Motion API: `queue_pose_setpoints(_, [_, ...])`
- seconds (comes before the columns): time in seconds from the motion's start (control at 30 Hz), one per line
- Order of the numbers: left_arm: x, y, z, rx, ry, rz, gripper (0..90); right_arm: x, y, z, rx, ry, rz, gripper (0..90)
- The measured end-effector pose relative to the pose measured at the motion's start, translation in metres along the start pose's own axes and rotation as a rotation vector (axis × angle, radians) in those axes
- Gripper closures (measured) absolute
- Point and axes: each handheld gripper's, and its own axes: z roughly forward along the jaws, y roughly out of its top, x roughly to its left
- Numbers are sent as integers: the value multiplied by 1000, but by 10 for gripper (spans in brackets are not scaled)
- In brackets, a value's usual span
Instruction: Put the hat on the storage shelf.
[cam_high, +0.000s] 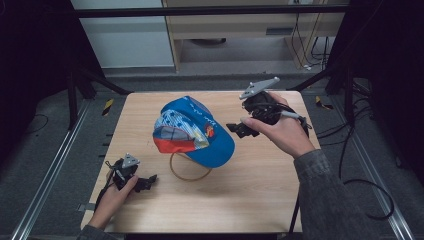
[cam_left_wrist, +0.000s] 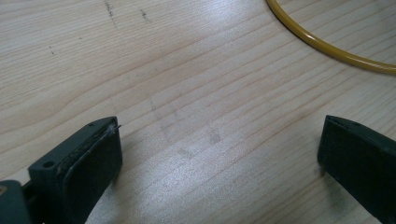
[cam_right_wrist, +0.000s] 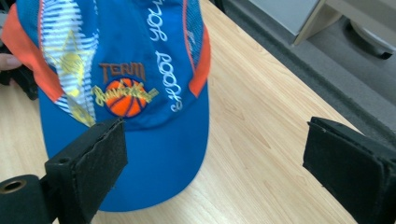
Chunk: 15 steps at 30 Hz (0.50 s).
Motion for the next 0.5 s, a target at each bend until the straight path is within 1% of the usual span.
queue_pose_setpoints(0.07, [0, 0, 0, 0, 0, 0, 0, -3, -6, -2, -8, -4, 15, 63])
queue_pose_setpoints(0.13, [0, 0, 0, 0, 0, 0, 0, -5, -12, -3, -10, -17, 17, 63])
queue_pose_setpoints(0.17, [0, 0, 0, 0, 0, 0, 0, -8, -19, -4, -9, -31, 33, 65])
queue_pose_setpoints(0.2, [0, 0, 0, 0, 0, 0, 0, -8, -19, -4, -9, -31, 33, 65])
queue_pose_setpoints(0.23, [0, 0, 0, 2, 0, 2, 0, -10, -26, -5, -11, -40, 47, 68])
queue_pose_setpoints(0.27, [0, 0, 0, 2, 0, 2, 0, -10, -26, -5, -11, -40, 47, 68])
queue_pose_setpoints(0.3, [0, 0, 0, 2, 0, 2, 0, -12, -30, -5, -9, -51, 55, 71])
queue_pose_setpoints(0.33, [0, 0, 0, 2, 0, 2, 0, -15, -39, -5, -6, -69, 70, 80])
queue_pose_setpoints(0.4, [0, 0, 0, 2, 0, 2, 0, -16, -43, -5, -8, -76, 76, 83])
queue_pose_setpoints(0.5, [0, 0, 0, 2, 0, 2, 0, -19, -57, -5, -8, -91, 96, 95])
